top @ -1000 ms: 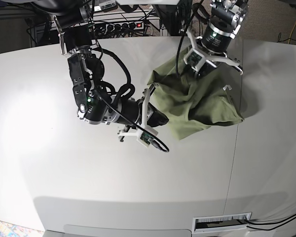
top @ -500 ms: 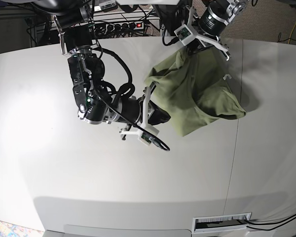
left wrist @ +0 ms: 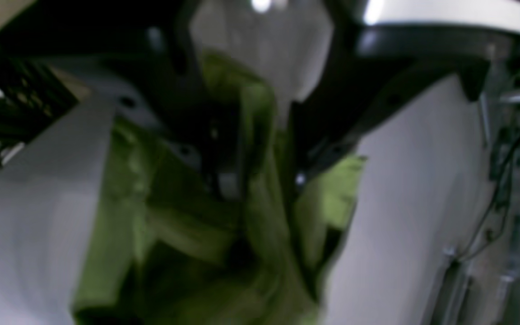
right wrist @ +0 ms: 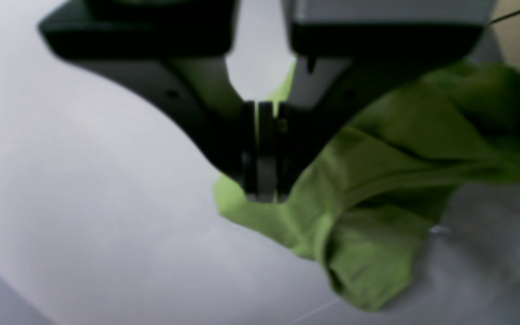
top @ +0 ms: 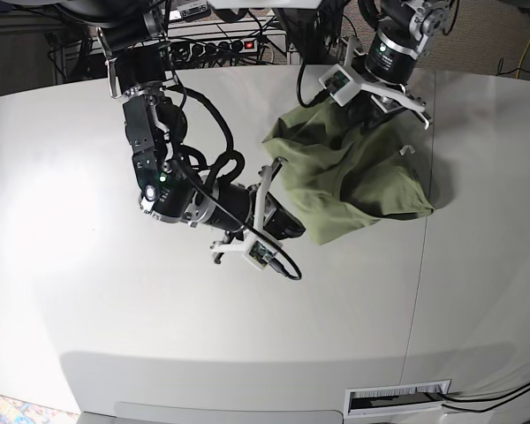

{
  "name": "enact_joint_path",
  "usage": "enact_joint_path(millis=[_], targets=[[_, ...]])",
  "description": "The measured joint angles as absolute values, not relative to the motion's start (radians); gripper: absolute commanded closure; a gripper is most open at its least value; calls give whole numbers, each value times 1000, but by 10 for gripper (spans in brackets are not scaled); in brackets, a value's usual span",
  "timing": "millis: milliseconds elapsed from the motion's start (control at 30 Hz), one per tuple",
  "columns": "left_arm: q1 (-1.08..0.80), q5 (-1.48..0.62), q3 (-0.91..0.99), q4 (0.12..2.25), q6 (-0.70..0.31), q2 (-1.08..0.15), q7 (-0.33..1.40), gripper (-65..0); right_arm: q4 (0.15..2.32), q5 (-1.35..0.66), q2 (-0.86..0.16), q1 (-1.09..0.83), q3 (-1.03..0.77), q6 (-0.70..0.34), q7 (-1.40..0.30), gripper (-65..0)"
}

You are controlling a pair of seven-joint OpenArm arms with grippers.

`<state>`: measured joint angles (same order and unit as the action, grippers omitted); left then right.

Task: Fold the T-shirt properly
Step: 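Lower the left gripper onto the bundle's edge and pinch the fabric, then drag the bundle with both grippers, flattening it into a rectangle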

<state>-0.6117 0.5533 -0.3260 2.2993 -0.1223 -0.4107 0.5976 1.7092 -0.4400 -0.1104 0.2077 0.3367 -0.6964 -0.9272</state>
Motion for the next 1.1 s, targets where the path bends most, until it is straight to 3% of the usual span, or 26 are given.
enact_joint_path(millis=[300,467,633,767,933,1100], targets=[[-664,530,-326,2338,-121,-410,617,-165,1709,-348,-52,213,337,-697,-860,-2],[-619,532,-326,2338,-103,-372,546,0,1671,-334,5,224,336,-697,-856,0],[-557,449,-325,2324,-97,-260,479,0,1595,-261,59,230,336,-697,-808,0],[-501,447,-325,2160,-97,-188,458,0,1527,-204,104,258,336,-697,-775,0],[-450,435,-325,1933,-95,-141,441,0,1495,-189,134,326,336,-697,-753,0],[-468,407,-325,1887,-95,-139,451,0,1392,-142,133,401,336,-698,-701,0]])
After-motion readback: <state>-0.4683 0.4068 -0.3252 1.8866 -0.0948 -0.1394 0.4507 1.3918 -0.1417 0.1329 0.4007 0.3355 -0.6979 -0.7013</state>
